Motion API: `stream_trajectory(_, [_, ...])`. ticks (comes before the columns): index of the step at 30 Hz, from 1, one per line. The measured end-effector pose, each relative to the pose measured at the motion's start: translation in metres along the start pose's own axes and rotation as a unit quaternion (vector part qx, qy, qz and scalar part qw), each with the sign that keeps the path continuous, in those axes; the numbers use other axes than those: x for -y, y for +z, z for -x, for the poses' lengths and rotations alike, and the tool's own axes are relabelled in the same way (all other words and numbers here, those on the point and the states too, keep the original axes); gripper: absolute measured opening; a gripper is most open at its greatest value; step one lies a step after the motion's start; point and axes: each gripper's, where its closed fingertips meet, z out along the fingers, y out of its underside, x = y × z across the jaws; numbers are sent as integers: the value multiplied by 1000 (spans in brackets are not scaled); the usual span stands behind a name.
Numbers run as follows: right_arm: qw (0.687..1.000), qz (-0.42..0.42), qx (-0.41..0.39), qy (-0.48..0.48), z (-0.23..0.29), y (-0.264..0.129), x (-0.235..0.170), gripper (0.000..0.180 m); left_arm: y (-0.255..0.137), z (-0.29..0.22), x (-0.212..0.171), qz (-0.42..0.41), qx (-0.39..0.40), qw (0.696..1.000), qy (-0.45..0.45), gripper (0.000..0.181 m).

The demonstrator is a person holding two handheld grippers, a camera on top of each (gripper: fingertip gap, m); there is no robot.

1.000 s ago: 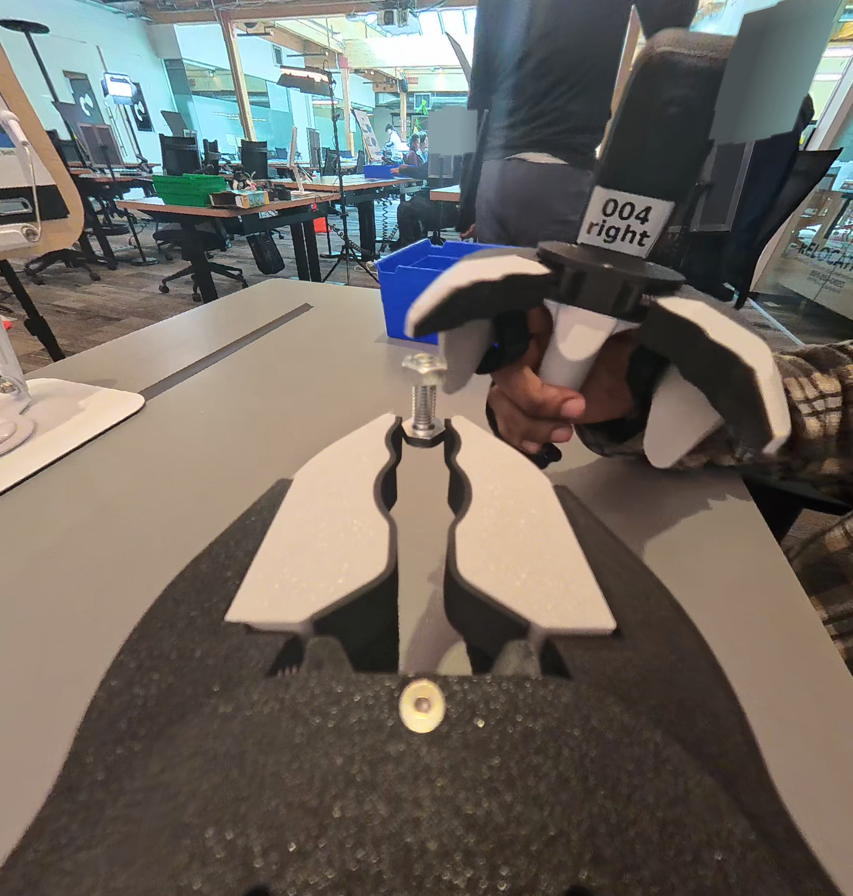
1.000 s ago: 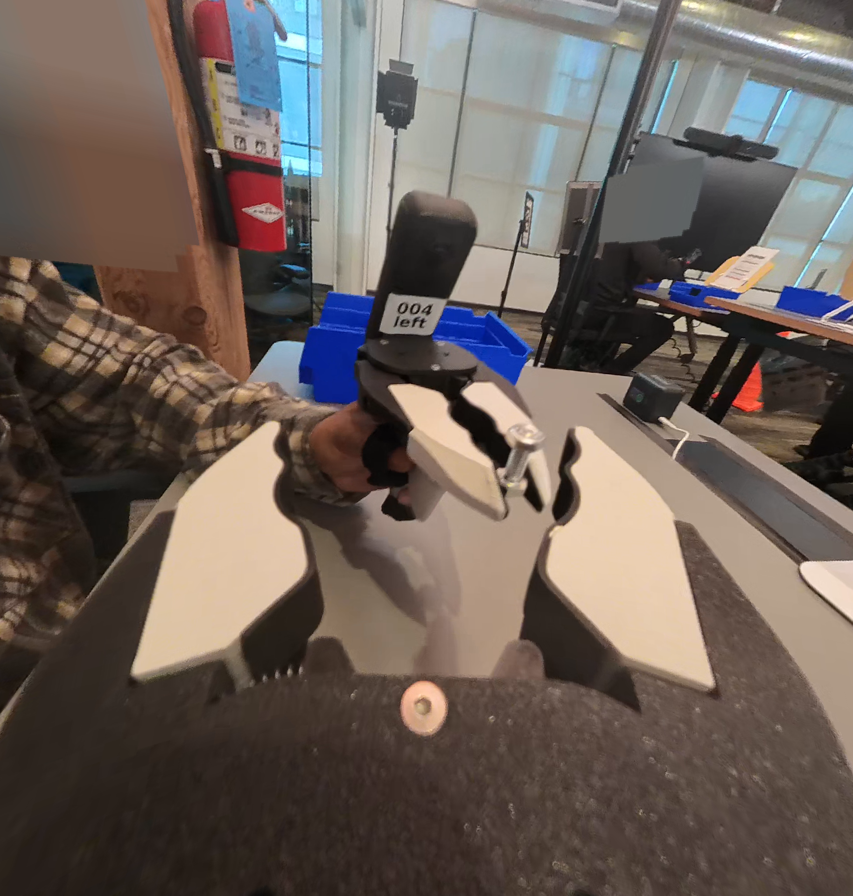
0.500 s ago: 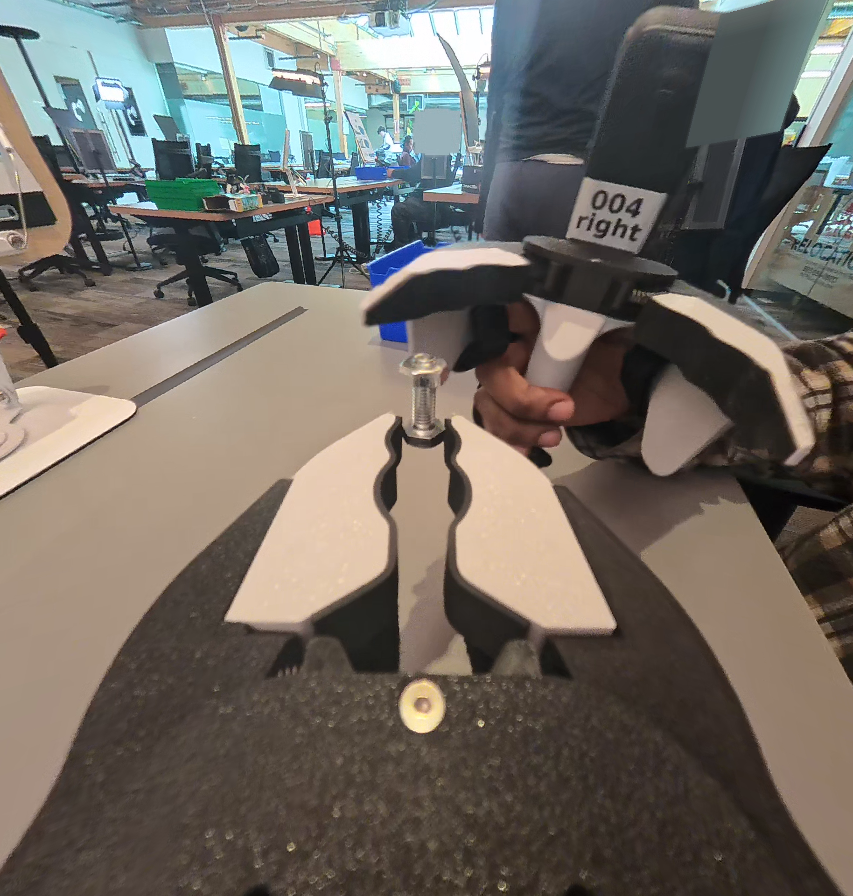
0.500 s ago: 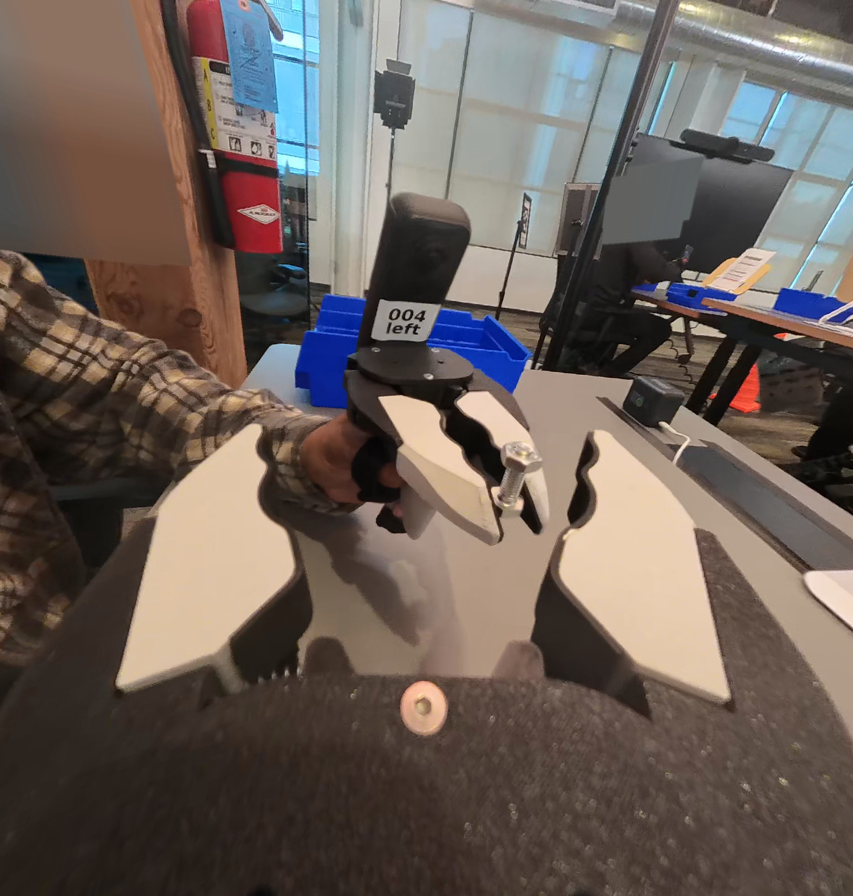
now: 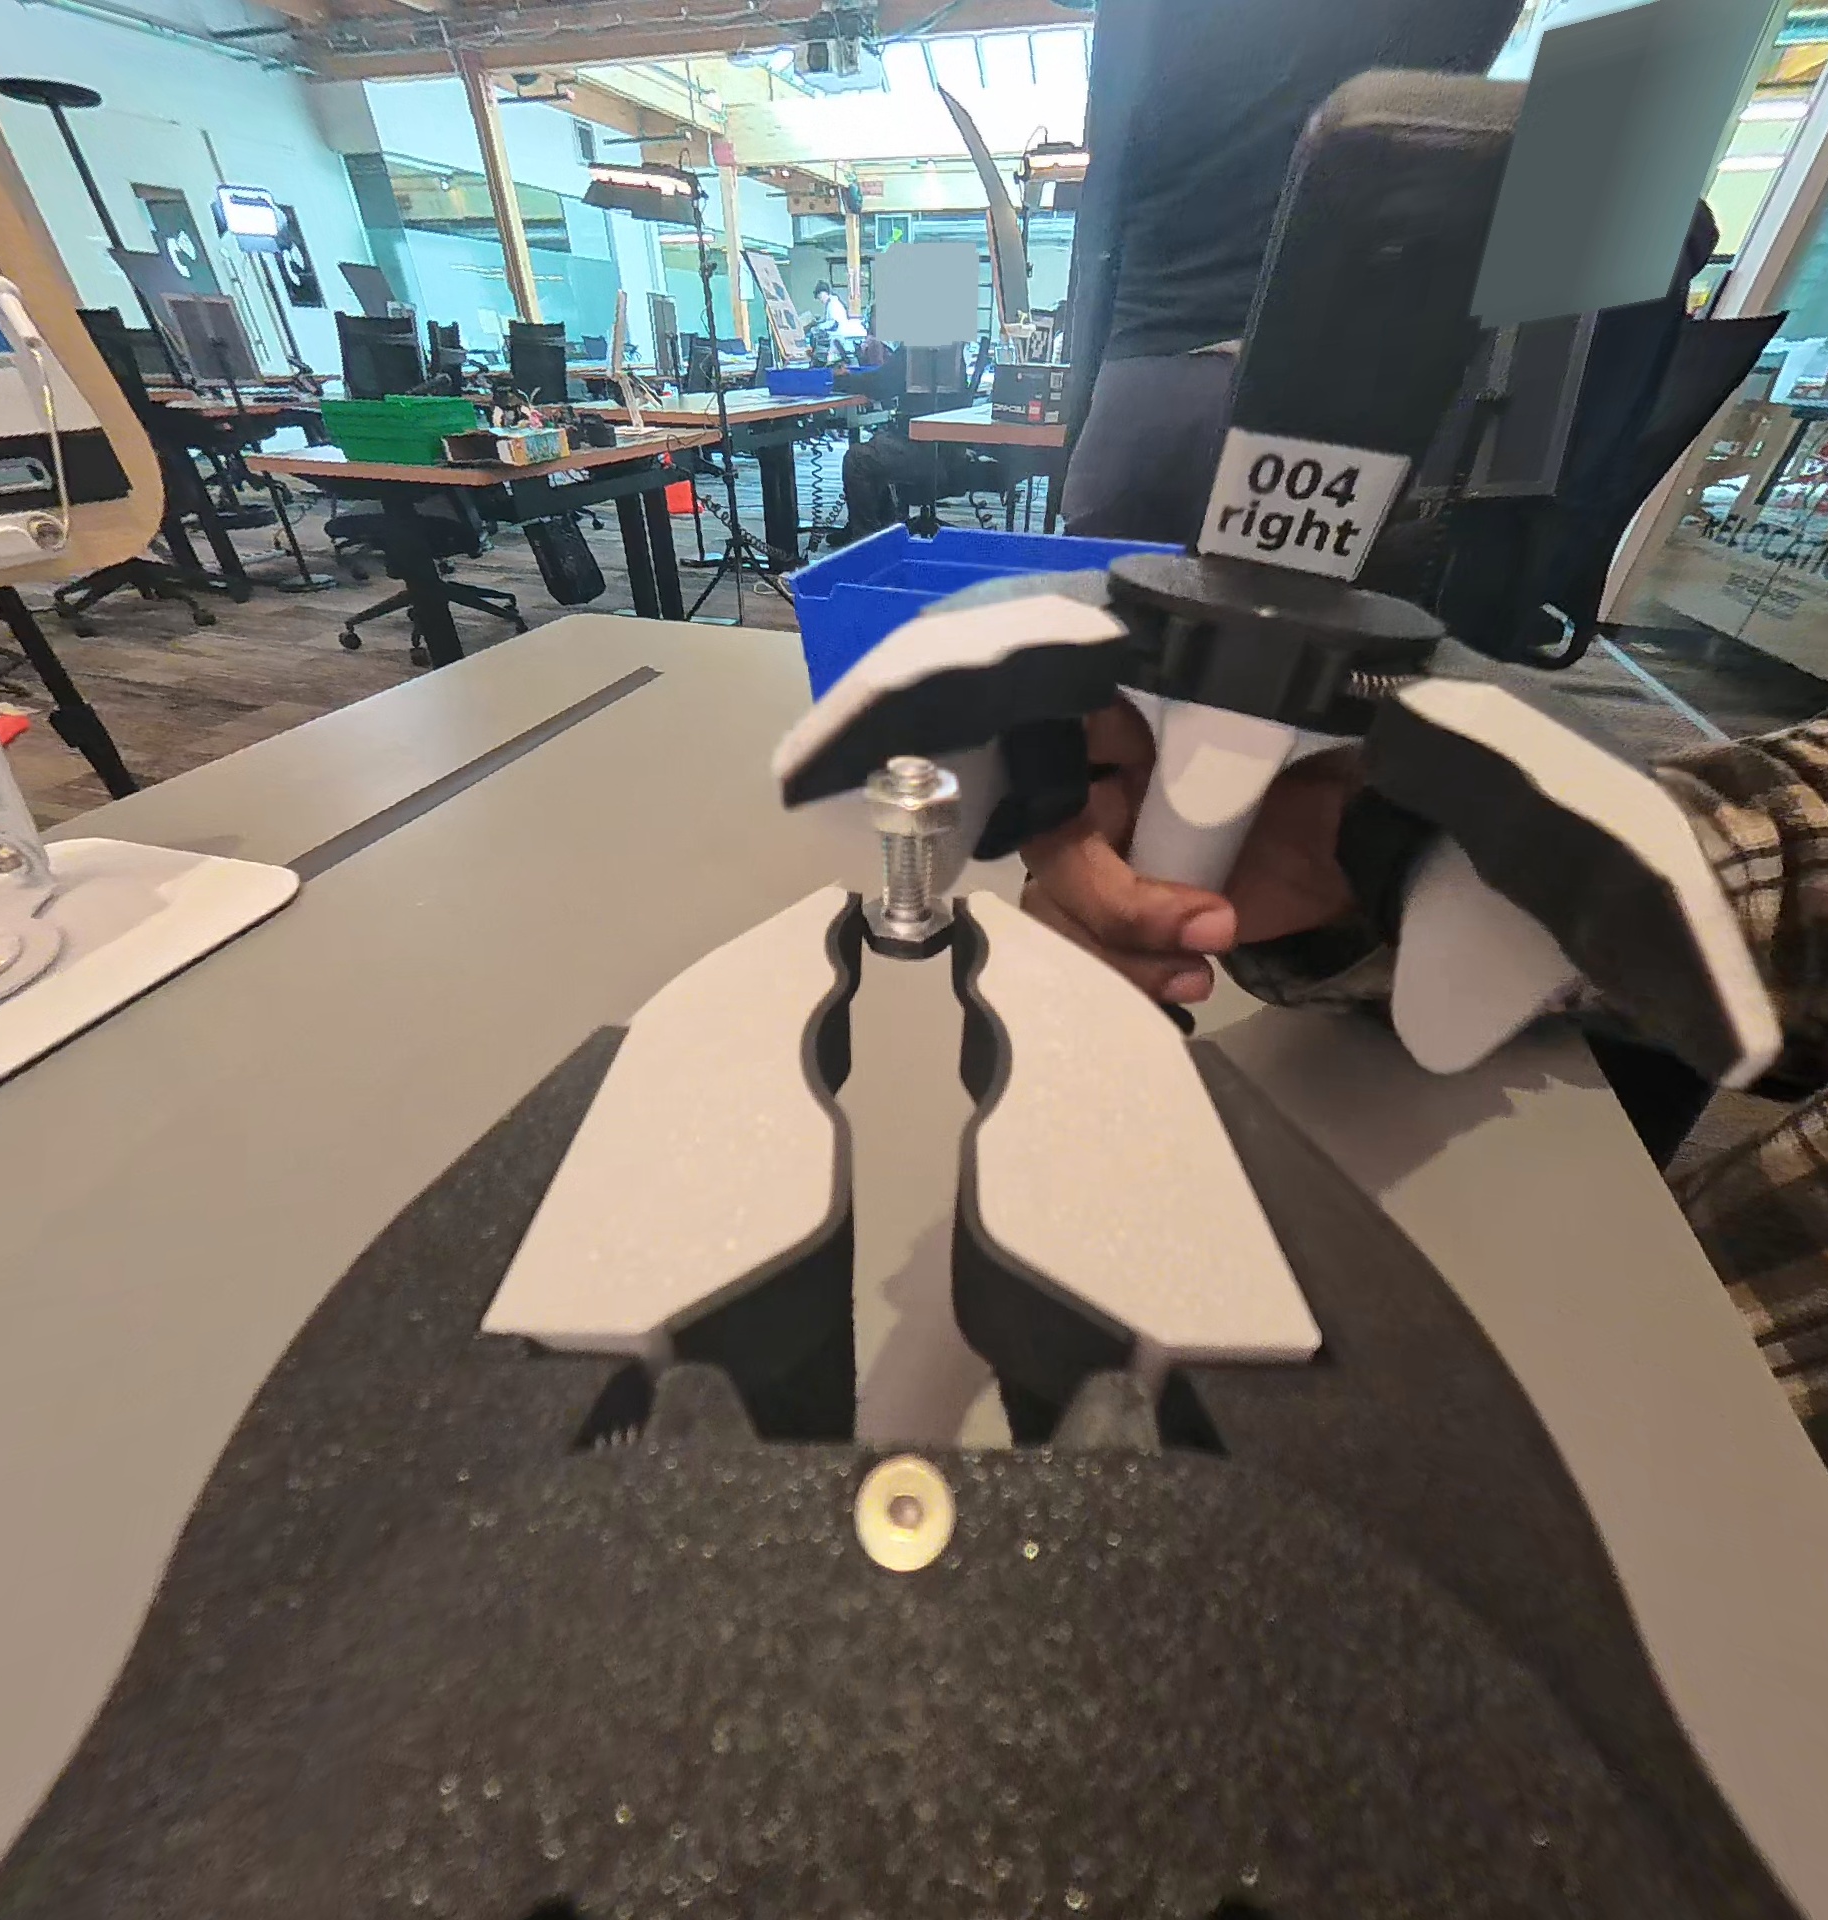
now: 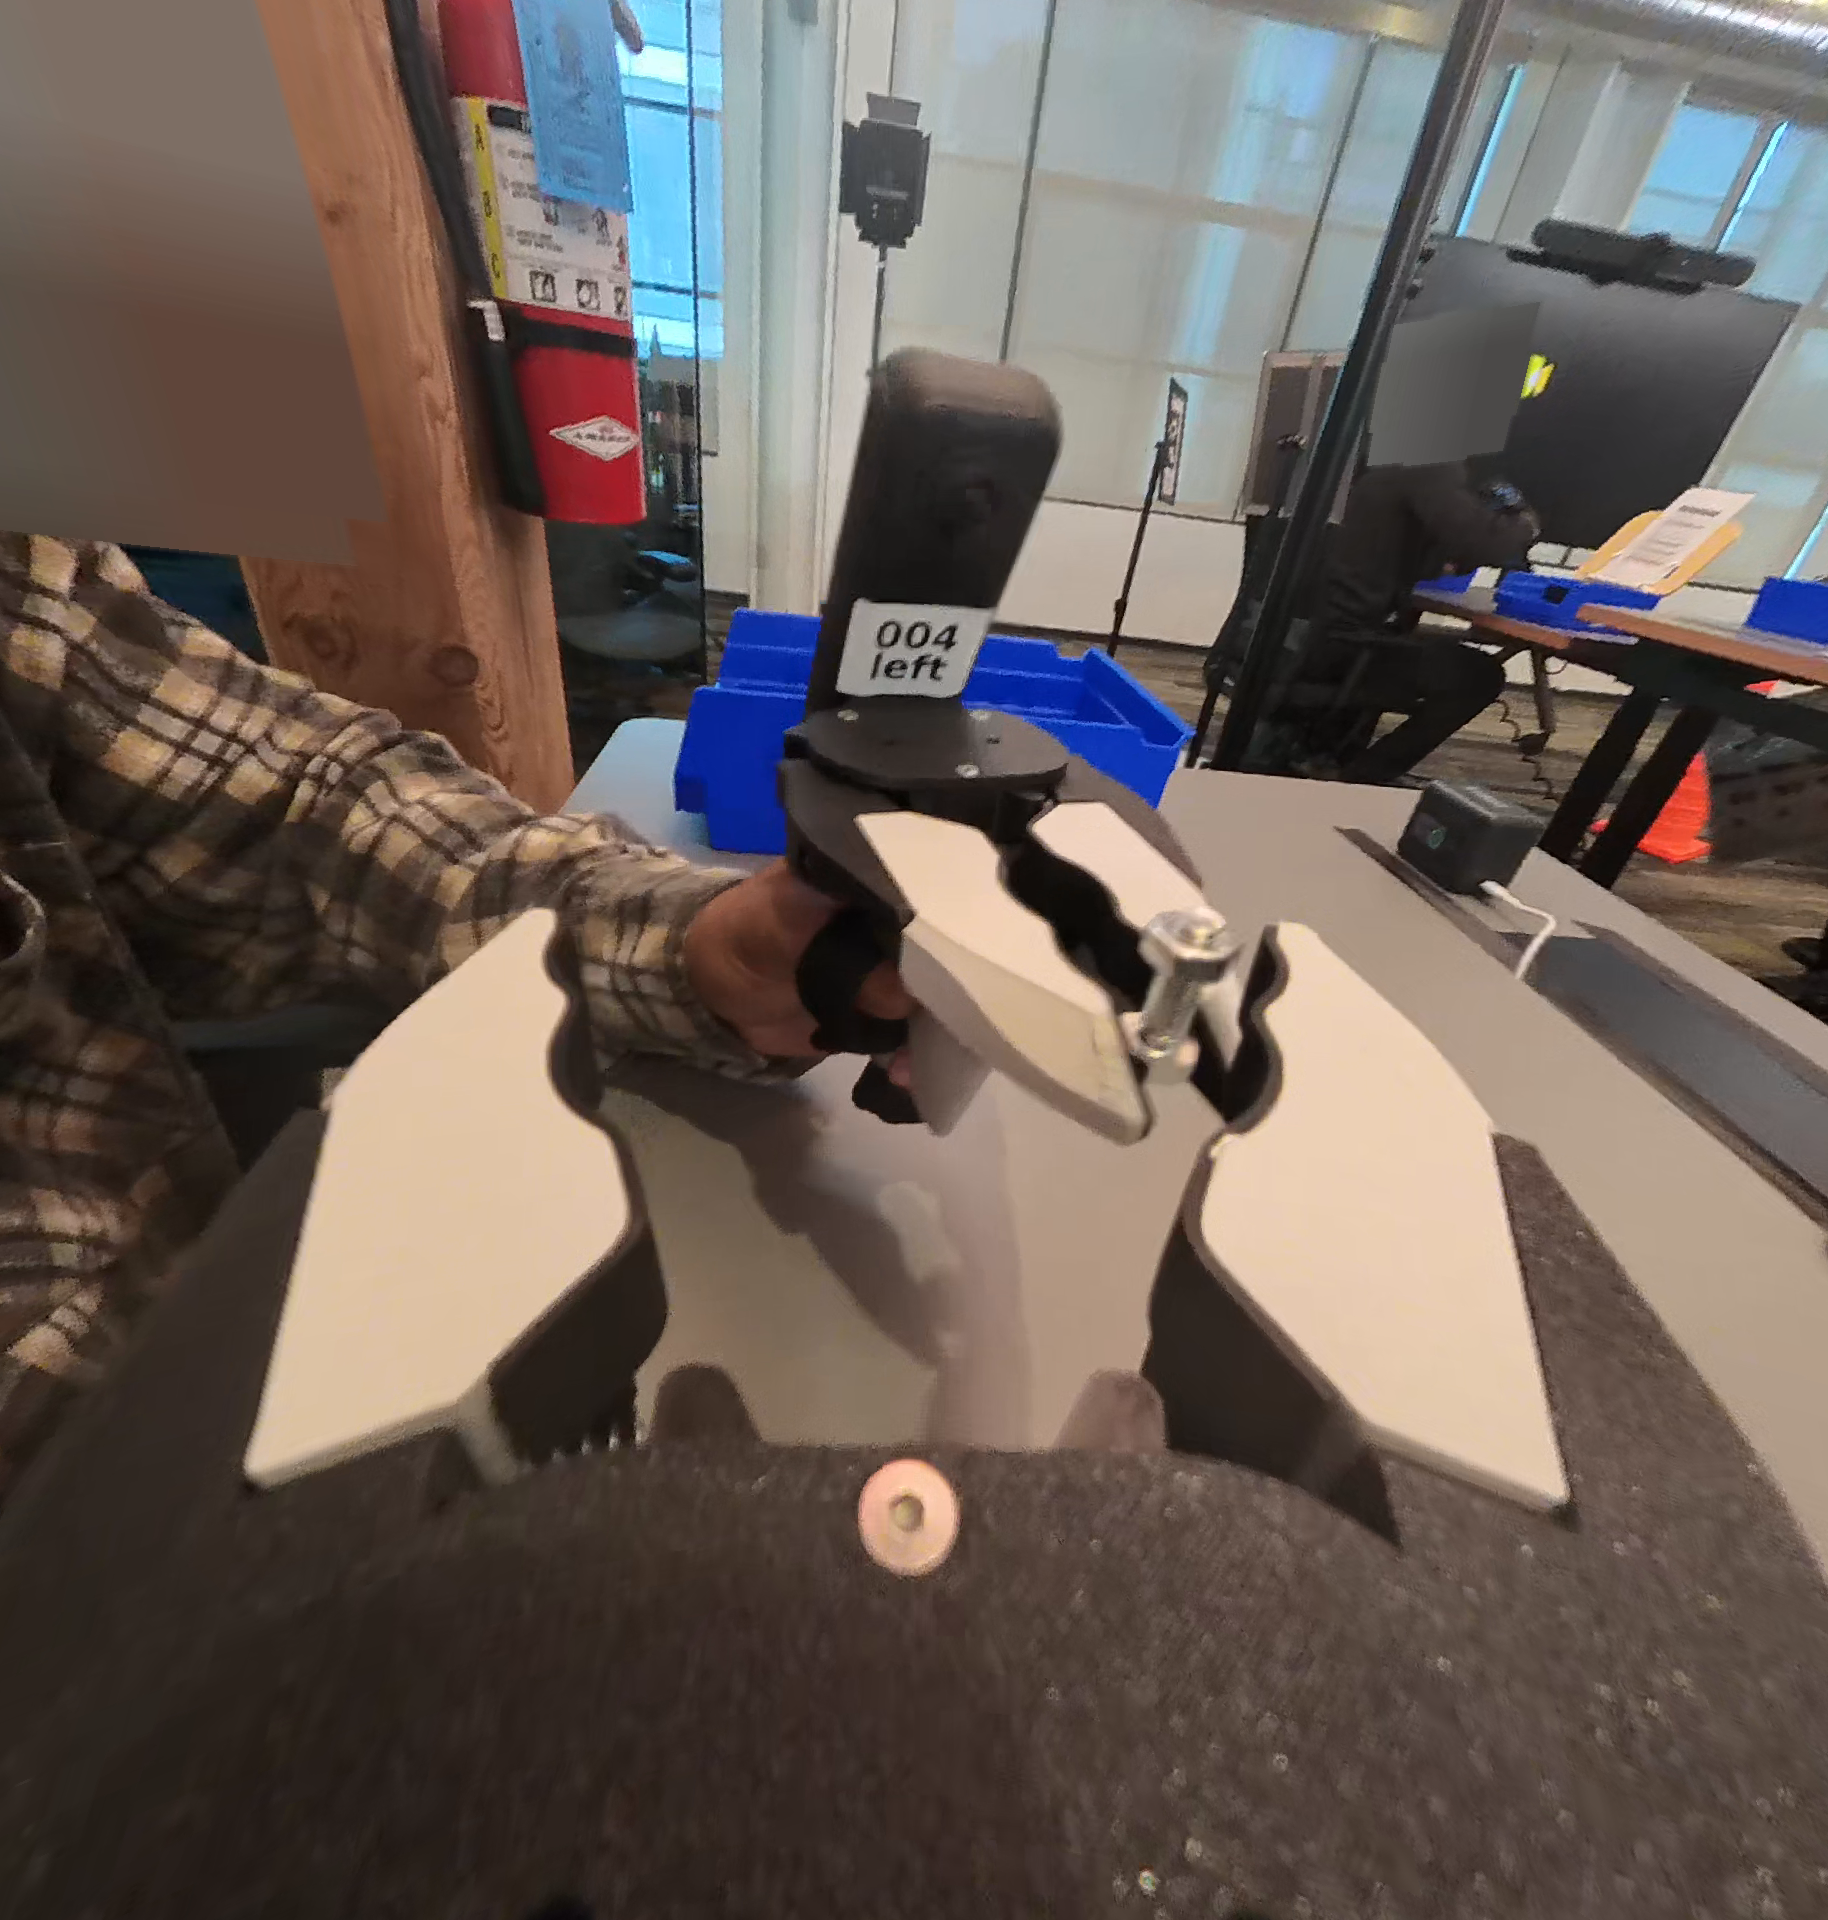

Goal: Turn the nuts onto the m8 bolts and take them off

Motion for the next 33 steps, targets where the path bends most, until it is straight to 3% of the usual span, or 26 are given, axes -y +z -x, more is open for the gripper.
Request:
stream_trajectory(5, [999,-9,-22,-23,8,-12,5,117,-3,5,0,0,3,1000,-7,16])
stream_trajectory(12, [1000,1,-6,-7,0,4,-1,120,0,-2,0,-1,-3,1000,-1,16])
stream_trajectory(18, [999,-15,-30,-26,5,-17,0,116,-1,3,-1,-1,-2,1000,-9,16])
stream_trajectory(25, [1000,-13,-1,-8,3,0,-3,117,1,-3,0,-2,-7,1000,-4,16])
stream_trajectory(33, [999,-21,-32,-35,0,-9,7,116,0,1,-2,-2,-6,1000,-13,16])
